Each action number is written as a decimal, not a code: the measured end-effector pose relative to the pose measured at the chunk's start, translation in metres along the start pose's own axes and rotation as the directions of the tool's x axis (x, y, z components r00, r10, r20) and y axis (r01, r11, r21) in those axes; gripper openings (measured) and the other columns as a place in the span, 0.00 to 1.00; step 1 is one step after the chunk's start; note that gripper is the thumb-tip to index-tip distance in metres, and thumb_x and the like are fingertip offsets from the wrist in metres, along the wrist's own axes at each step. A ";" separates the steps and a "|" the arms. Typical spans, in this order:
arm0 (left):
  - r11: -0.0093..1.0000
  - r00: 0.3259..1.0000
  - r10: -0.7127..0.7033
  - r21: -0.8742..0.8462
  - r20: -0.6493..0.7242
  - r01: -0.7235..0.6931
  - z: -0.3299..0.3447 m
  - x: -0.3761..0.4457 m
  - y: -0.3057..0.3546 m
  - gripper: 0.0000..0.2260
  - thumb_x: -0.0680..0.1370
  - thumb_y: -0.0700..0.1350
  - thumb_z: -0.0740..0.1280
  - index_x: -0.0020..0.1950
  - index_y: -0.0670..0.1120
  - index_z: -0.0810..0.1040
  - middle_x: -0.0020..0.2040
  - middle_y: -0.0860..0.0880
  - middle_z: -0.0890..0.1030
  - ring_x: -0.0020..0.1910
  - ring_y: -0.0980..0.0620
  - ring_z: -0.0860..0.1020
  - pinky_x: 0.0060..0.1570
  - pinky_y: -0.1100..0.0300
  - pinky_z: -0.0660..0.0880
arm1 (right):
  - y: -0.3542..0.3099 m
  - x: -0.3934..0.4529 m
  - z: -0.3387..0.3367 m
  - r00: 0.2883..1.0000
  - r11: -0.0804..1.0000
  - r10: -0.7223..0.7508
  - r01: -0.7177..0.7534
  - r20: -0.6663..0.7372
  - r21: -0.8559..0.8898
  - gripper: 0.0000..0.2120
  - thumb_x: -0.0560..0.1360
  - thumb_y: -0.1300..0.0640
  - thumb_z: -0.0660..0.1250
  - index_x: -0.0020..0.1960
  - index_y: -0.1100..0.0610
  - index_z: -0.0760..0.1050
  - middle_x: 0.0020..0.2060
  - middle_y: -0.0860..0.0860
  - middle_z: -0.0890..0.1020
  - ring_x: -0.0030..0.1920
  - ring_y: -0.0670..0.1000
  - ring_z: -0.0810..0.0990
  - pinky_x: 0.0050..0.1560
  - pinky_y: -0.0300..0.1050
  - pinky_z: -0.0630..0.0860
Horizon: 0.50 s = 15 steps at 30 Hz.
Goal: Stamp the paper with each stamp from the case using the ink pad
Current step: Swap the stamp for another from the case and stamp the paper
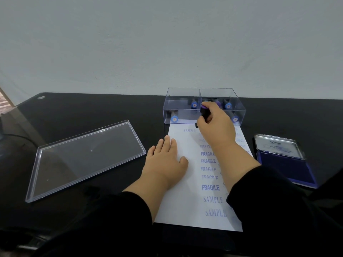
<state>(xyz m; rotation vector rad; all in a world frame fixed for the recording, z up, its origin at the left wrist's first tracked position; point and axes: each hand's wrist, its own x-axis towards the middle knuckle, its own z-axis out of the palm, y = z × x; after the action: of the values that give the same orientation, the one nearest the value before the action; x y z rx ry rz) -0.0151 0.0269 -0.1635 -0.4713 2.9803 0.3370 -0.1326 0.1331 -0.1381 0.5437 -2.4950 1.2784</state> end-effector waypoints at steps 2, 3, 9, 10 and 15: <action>1.000 1.000 -0.001 0.001 0.000 0.001 0.000 0.000 0.000 0.28 0.82 0.54 0.46 0.78 0.46 0.40 0.78 0.48 0.38 0.77 0.51 0.39 0.74 0.54 0.39 | -0.002 0.001 -0.001 1.000 1.000 -0.002 0.002 -0.002 -0.016 0.19 0.74 0.58 0.61 0.64 0.47 0.70 0.43 0.43 0.72 0.43 0.47 0.72 0.40 0.42 0.69; 1.000 1.000 0.000 0.000 0.001 0.000 0.000 0.000 0.000 0.28 0.82 0.54 0.46 0.78 0.46 0.40 0.78 0.48 0.38 0.77 0.51 0.39 0.74 0.54 0.39 | -0.003 0.002 -0.002 1.000 1.000 -0.005 0.005 0.000 -0.025 0.19 0.74 0.58 0.61 0.65 0.47 0.70 0.43 0.43 0.72 0.43 0.48 0.73 0.40 0.42 0.69; 1.000 1.000 0.004 0.004 0.001 -0.004 0.000 0.001 -0.001 0.28 0.82 0.54 0.46 0.78 0.46 0.41 0.78 0.48 0.39 0.77 0.50 0.39 0.74 0.53 0.40 | -0.010 -0.007 -0.012 1.000 0.998 -0.019 0.020 0.007 -0.055 0.18 0.76 0.58 0.61 0.65 0.47 0.69 0.43 0.46 0.74 0.42 0.49 0.74 0.38 0.42 0.69; 1.000 1.000 0.005 0.004 0.001 -0.005 0.000 0.000 -0.001 0.28 0.82 0.54 0.46 0.78 0.46 0.41 0.78 0.47 0.39 0.77 0.50 0.40 0.74 0.53 0.40 | -0.010 -0.010 -0.015 1.000 0.999 -0.010 0.010 0.001 -0.054 0.18 0.76 0.57 0.61 0.65 0.47 0.69 0.43 0.46 0.75 0.42 0.49 0.74 0.38 0.42 0.69; 1.000 1.000 0.017 -0.006 -0.004 -0.017 -0.001 -0.002 0.000 0.28 0.82 0.53 0.46 0.78 0.45 0.41 0.78 0.47 0.40 0.77 0.50 0.40 0.74 0.53 0.40 | -0.010 -0.028 -0.038 0.999 0.998 0.044 -0.046 -0.030 -0.041 0.17 0.77 0.58 0.62 0.65 0.47 0.69 0.35 0.44 0.74 0.36 0.45 0.73 0.35 0.42 0.69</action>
<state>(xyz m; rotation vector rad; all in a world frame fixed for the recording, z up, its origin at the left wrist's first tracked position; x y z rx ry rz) -0.0129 0.0268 -0.1624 -0.4484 2.9896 0.3471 -0.1005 0.1649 -0.1212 0.4583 -2.5173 1.2380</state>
